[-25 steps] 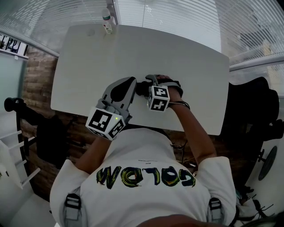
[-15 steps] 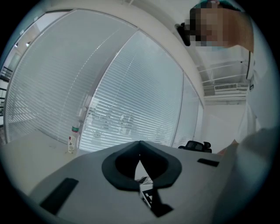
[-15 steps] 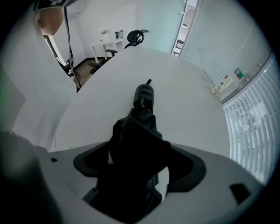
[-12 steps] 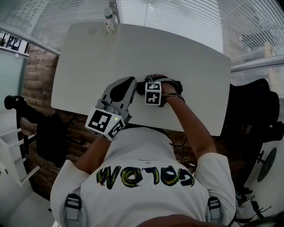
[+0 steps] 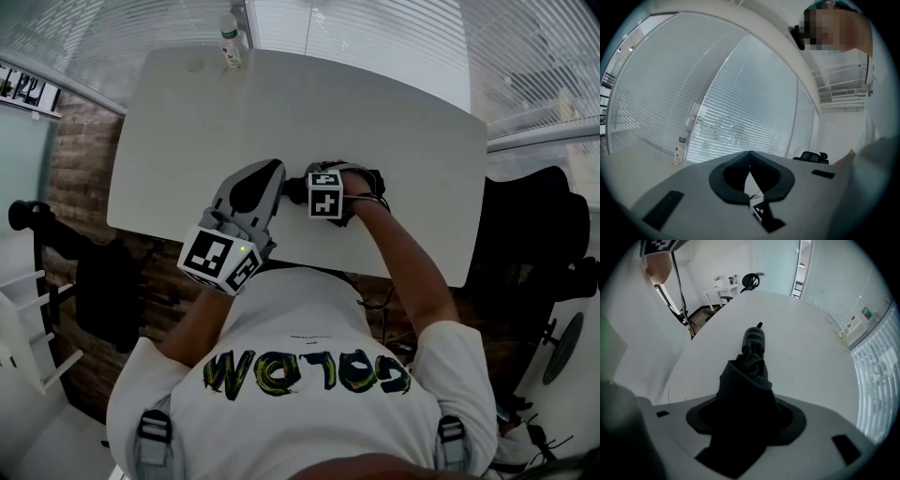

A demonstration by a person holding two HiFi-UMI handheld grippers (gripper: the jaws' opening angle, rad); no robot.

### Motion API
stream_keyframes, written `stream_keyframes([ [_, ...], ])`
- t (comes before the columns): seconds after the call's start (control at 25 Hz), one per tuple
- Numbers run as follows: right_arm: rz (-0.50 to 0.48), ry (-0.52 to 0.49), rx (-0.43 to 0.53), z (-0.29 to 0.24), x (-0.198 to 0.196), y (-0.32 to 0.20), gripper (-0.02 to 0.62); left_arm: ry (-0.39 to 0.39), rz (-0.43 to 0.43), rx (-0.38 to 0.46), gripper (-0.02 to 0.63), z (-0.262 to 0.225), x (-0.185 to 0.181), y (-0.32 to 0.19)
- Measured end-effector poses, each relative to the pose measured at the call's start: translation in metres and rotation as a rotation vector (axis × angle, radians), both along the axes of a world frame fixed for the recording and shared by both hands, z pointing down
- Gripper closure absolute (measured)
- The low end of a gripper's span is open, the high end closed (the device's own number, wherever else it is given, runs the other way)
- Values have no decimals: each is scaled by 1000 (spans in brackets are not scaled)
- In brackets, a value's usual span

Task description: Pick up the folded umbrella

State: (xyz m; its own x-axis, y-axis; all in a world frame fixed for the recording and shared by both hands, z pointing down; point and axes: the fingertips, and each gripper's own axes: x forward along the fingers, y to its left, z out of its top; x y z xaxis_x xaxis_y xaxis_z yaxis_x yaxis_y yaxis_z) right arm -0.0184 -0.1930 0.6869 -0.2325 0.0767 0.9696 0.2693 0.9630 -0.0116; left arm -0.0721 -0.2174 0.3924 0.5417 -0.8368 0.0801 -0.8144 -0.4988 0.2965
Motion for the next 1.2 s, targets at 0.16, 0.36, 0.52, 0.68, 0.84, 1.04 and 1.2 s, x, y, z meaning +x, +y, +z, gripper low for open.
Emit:
stream_keyframes([
  [0.16,33,-24,30,-3,1,-1,351,3,-4,-5,595,-1,1,1],
  [0.36,110,-79,74,-14,2,-12,354,1,-5,3,595,-3,1,-2],
  [0.52,196,-137,110,-27,9,-23,357,-2,-5,13,595,-5,3,-1],
  [0.68,268,-195,166,-46,17,-35,359,-2,-2,21,595,-7,5,-1],
  [0.84,345,-257,195,-67,23,-44,359,-1,6,24,595,-10,9,-2],
  [1.04,451,-370,196,-96,27,-54,359,0,16,34,595,-13,14,-5],
  [1.2,520,-456,221,-125,30,-62,359,-2,21,43,595,-17,15,-7],
])
